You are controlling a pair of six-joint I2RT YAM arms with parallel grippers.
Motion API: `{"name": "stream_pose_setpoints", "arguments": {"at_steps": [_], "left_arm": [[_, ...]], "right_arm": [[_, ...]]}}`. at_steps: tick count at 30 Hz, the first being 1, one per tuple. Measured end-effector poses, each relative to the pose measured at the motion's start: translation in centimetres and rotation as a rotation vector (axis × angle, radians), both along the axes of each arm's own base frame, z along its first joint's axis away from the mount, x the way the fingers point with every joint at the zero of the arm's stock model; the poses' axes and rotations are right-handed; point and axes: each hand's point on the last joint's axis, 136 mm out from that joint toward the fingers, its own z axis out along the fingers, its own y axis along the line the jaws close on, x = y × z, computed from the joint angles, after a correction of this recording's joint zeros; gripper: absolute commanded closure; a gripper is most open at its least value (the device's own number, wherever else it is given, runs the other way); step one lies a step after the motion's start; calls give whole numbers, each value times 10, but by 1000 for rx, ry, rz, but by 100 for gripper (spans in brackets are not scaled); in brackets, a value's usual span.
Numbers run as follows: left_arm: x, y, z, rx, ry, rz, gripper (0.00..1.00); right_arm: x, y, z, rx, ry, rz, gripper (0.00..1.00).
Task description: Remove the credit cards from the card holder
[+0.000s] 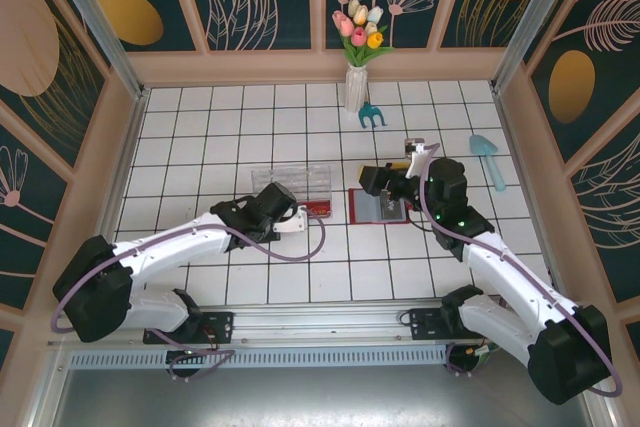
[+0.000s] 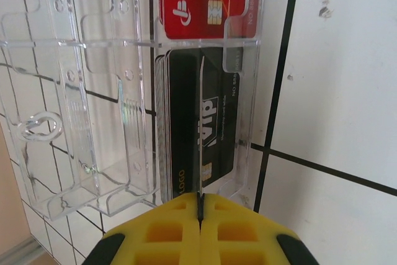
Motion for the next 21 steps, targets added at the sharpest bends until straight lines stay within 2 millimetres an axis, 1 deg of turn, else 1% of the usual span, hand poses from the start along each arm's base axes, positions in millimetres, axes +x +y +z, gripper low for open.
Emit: {"name": "stream_pose_setpoints", "arguments": {"at_steps": [4,7,13,21], "left_arm": [[2,4,-9,18,23,12,100],[5,2,-14,33,38,18,100],[18,-8,-7,14,33,31,100],[20,-11,-9,19,39,31,100]], "right_arm": [[0,0,0,0,0,0,1],[0,0,0,1,0,2,1],[-1,0,0,4,2,3,1],[-1,0,-1,16,12,2,1]]}}
